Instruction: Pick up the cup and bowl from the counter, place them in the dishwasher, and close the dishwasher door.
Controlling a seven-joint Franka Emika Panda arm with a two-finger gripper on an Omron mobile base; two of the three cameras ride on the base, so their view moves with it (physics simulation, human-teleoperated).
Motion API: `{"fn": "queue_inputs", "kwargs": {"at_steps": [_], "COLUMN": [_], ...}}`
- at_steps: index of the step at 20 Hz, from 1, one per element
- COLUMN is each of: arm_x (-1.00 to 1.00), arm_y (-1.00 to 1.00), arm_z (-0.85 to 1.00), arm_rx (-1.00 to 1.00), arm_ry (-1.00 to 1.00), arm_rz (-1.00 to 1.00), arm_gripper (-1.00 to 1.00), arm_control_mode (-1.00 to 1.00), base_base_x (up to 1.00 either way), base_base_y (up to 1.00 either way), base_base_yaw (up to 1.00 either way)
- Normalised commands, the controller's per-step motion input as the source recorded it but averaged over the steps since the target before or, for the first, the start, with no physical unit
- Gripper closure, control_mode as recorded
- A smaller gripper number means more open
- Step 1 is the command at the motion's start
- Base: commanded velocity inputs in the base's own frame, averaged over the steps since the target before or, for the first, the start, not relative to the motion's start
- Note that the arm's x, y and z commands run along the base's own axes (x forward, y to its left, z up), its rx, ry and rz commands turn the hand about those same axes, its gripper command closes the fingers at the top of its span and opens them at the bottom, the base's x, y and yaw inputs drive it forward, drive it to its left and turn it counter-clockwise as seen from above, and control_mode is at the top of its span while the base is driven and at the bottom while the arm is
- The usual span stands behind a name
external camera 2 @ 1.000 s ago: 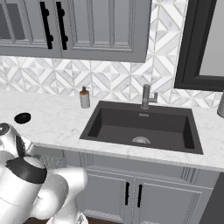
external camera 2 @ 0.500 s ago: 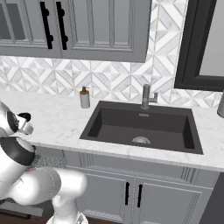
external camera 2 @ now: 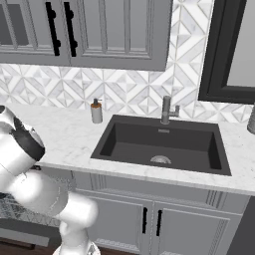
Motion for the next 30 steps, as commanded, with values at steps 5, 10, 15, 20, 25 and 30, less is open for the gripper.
{"fn": "queue_inputs", "kwargs": {"at_steps": [5,10,15,20,25,30], "arm_x": [0.56,0.2,0.08,0.32,0.24,0.35], "arm_y": [0.17,0.3,0.13,0.05,0.09,0.13], "arm_z": [-0.17,-0.07,0.0,-0.25,-0.34,-0.04], "arm_rx": [0.0,0.03,0.0,0.01,0.08,0.02], "arm_ry": [0.01,0.07,0.13,0.05,0.0,0.12], "arm_rz": [0.0,0.0,0.0,0.0,0.0,0.0], "arm_gripper": [-1.0,-1.0,-1.0,-1.0,-1.0,-1.0], "arm_control_mode": [-1.0,-1.0,-1.0,-1.0,-1.0,-1.0], "base_base_x": [0.0,0.0,0.0,0.0,0.0,0.0], "base_base_y": [0.0,0.0,0.0,0.0,0.0,0.0], "base_base_yaw": [0.0,0.0,0.0,0.0,0.0,0.0]}}
